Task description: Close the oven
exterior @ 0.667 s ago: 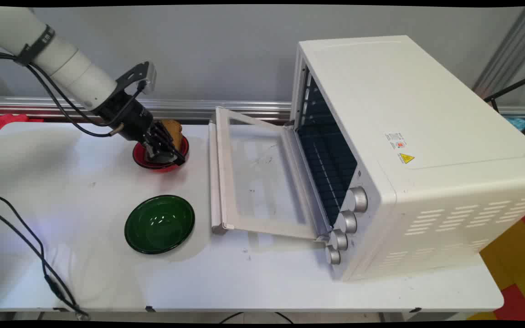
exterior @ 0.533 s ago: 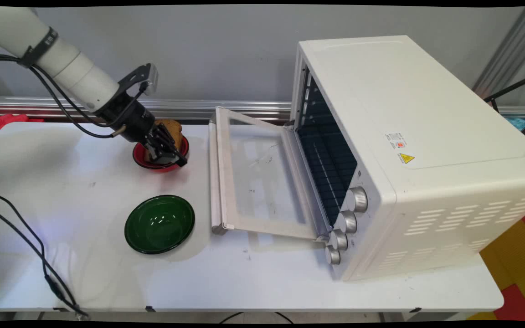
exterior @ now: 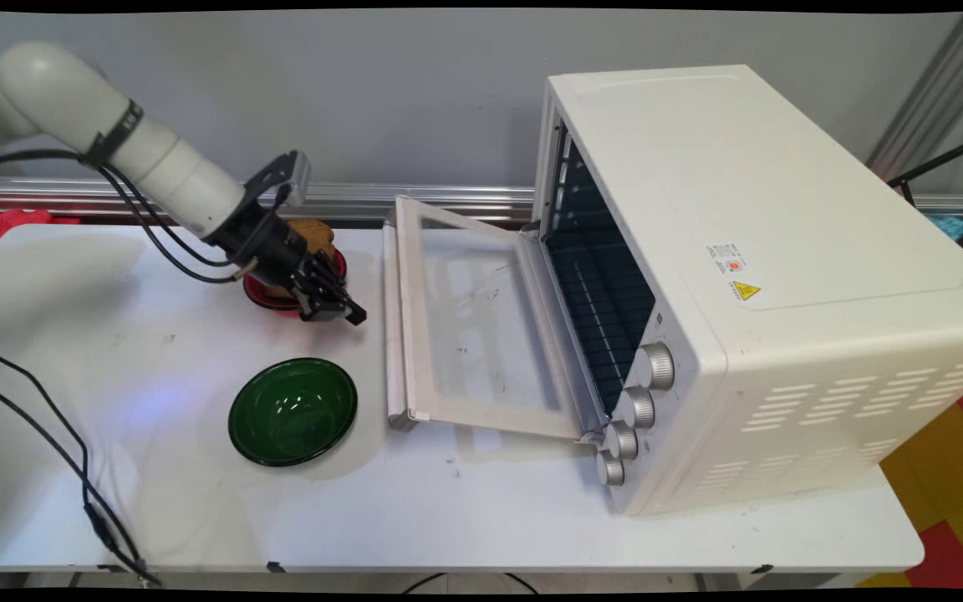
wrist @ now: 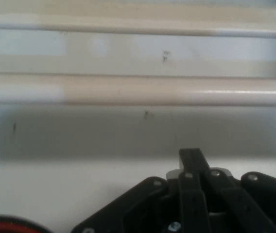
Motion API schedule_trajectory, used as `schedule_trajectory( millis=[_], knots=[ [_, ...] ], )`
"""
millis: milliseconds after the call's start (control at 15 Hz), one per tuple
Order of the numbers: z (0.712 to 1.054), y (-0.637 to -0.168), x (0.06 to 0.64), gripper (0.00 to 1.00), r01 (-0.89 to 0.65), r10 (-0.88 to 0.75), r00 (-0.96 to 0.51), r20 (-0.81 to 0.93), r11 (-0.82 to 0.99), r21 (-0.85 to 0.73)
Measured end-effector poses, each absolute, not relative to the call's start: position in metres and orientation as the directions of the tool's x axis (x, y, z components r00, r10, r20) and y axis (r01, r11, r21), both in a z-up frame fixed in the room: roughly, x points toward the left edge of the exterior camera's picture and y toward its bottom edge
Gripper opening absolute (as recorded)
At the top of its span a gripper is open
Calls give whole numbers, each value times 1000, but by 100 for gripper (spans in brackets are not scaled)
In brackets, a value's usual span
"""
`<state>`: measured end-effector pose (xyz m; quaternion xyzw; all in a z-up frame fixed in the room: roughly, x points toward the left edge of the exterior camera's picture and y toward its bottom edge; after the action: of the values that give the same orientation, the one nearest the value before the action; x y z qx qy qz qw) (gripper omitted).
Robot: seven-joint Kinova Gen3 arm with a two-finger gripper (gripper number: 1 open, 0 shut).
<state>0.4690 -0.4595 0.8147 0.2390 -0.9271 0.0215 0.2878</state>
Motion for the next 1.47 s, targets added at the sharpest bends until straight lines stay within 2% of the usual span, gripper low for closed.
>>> schedule_trajectory(
  millis=[333, 667, 933, 1467],
  knots=[
    [794, -464, 464, 0, -426, -397, -691, 604, 899, 102],
    [791, -467, 458, 0, -409, -373, -655, 657, 906, 108],
    [802, -468, 453, 0, -389, -350, -629, 694, 915, 109],
    [848, -478, 429, 0, -371, -302, -560, 772, 924, 93]
  ],
)
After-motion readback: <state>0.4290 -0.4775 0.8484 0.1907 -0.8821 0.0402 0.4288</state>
